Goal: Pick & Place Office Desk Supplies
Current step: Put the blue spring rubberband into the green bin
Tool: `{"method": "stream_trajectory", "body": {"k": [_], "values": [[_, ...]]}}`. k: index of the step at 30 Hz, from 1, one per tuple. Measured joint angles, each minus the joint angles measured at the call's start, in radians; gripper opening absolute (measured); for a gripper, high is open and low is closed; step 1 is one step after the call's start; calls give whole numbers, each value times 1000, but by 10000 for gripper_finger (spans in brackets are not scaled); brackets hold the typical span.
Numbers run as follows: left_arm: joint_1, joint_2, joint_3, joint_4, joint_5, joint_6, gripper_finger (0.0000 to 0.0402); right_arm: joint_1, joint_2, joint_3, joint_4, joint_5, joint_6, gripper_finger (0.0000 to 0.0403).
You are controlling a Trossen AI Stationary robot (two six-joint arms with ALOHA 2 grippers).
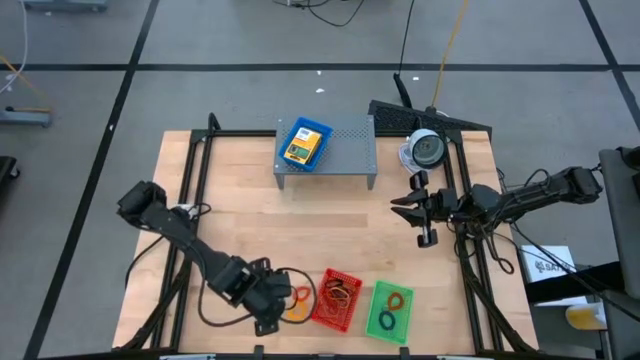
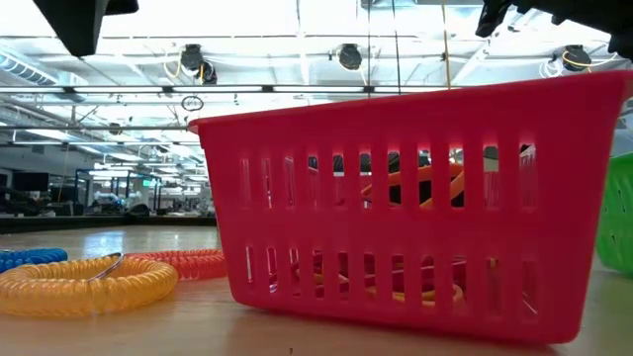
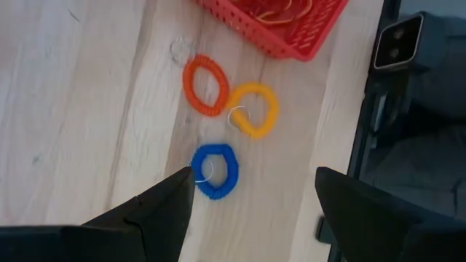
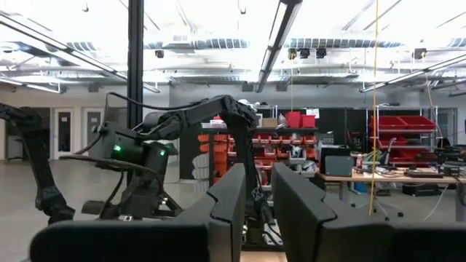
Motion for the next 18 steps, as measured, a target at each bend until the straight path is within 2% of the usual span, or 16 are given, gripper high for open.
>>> {"method": "stream_trajectory", "body": {"k": [3, 6, 13, 18], "values": [[-8, 0, -19, 31, -20, -16, 294, 0, 0, 0, 0, -2, 4, 57], [-10, 0, -59, 44, 3, -28, 294, 0, 0, 0, 0, -3, 4, 57], [-8, 0, -208, 253, 53, -43, 294, 0, 0, 0, -5, -2, 4, 57], [-10, 0, -262, 293, 67, -72, 294, 0, 1, 0, -3, 3, -24, 57]]}}
